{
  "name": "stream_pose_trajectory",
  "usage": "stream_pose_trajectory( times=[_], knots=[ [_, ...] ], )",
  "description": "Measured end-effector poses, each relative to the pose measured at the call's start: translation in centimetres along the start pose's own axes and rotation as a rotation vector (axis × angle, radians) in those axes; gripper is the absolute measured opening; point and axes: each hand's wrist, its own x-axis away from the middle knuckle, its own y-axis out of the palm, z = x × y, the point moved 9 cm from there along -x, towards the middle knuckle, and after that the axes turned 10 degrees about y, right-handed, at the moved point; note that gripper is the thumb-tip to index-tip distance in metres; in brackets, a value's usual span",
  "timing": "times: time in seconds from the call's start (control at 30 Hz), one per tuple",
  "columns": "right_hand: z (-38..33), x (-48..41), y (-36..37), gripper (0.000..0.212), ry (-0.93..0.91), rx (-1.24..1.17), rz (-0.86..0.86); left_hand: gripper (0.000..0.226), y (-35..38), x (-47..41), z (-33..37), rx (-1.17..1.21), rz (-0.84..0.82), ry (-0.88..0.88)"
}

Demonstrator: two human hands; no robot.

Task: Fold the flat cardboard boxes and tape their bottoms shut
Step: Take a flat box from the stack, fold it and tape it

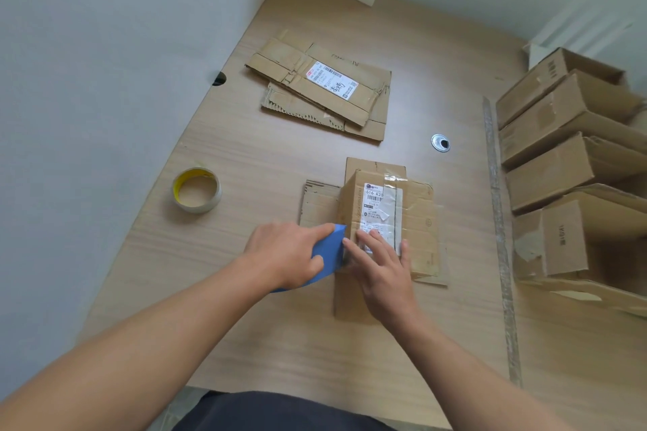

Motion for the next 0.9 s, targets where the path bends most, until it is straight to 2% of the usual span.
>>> stream_pose_trajectory(
  times=[0.1,0.27,0.47,0.73,0.8,0.9],
  knots=[
    [-0.2,0.0,-0.5,0.049,0.013,-0.077,0.045,0.061,0.3,0.4,-0.1,0.016,0.013,-0.012],
    [-0.3,0.1,-0.9,0.033,0.021,-0.073,0.059,0.058,1.2,0.1,-0.5,-0.014,-0.028,-0.047],
    [-0.6,0.0,-0.9,0.027,0.002,-0.061,0.041,0.061,0.4,1.3,-3.2,0.089,0.032,-0.046],
    [-0.5,-0.3,-1.1,0.041,-0.013,-0.084,0.057,0.063,1.6,2.6,-6.2,0.198,-0.025,-0.102],
    [-0.3,-0.4,-0.9,0.042,-0.024,-0.071,0.019,0.063,1.9,2.8,-6.5,0.214,-0.037,-0.103],
    [0.4,-0.4,-0.5,0.057,-0.067,-0.030,-0.098,0.063,2.0,2.7,-6.7,0.214,-0.037,-0.098]
  ],
)
